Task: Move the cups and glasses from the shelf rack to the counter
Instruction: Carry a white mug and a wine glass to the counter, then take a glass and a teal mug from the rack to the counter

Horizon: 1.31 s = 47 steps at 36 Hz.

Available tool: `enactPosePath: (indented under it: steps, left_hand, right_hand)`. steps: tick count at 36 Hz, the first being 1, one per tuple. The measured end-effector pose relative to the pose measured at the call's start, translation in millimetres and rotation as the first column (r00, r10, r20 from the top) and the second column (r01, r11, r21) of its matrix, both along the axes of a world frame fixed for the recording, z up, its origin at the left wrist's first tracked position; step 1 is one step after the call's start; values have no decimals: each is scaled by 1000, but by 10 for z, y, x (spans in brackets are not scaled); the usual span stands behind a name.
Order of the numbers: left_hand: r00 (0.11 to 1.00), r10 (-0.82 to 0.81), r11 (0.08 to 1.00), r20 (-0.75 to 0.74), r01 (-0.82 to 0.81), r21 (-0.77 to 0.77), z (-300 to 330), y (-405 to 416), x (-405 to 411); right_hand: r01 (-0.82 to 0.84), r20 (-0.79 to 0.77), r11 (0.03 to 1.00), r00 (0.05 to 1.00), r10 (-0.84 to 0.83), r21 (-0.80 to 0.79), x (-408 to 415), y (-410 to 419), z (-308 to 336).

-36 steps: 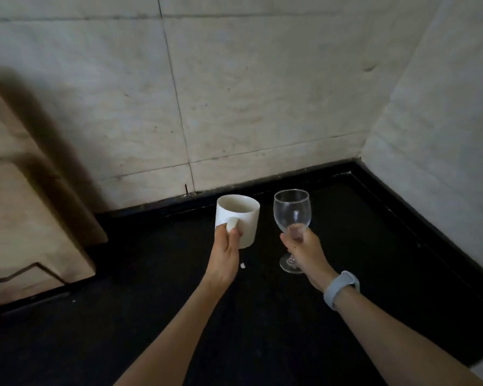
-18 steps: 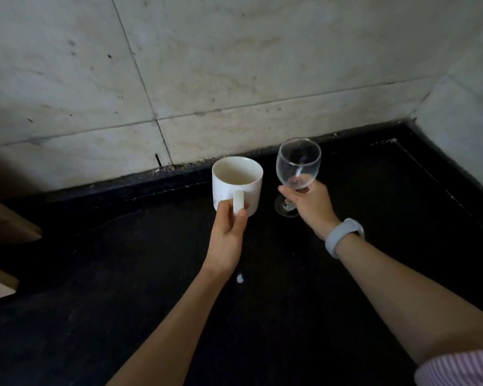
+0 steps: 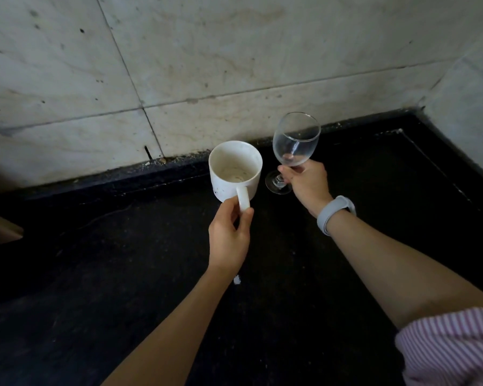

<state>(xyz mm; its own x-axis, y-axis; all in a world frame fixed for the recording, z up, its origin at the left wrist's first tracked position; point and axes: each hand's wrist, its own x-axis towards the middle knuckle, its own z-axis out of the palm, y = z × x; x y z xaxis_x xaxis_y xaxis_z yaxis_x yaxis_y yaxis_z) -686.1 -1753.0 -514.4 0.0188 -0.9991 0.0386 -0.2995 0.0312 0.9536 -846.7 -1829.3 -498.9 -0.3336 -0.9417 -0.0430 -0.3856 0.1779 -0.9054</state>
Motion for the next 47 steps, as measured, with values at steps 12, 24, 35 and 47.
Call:
enactPosePath:
  steps: [12, 24, 35, 47]
  left_hand:
    - [986, 19, 996, 168, -33, 79, 5, 0, 117]
    - [550, -6, 1000, 835, 7, 3, 1250, 213, 1426]
    - [174, 300, 923, 938, -302, -239, 2951, 2153, 3336]
    - [-128, 406, 415, 905, -856, -308, 3608, 6995, 4149]
  right_hand:
    - [13, 13, 983, 1000, -16, 183, 63, 191, 35]
    - [-441, -428, 809, 691, 583, 389, 778, 796, 1373]
    - [-868, -664, 480, 287, 691, 125, 3161, 1866, 2755]
    - [-974, -699, -214, -201, 686, 70, 5234, 5715, 3460]
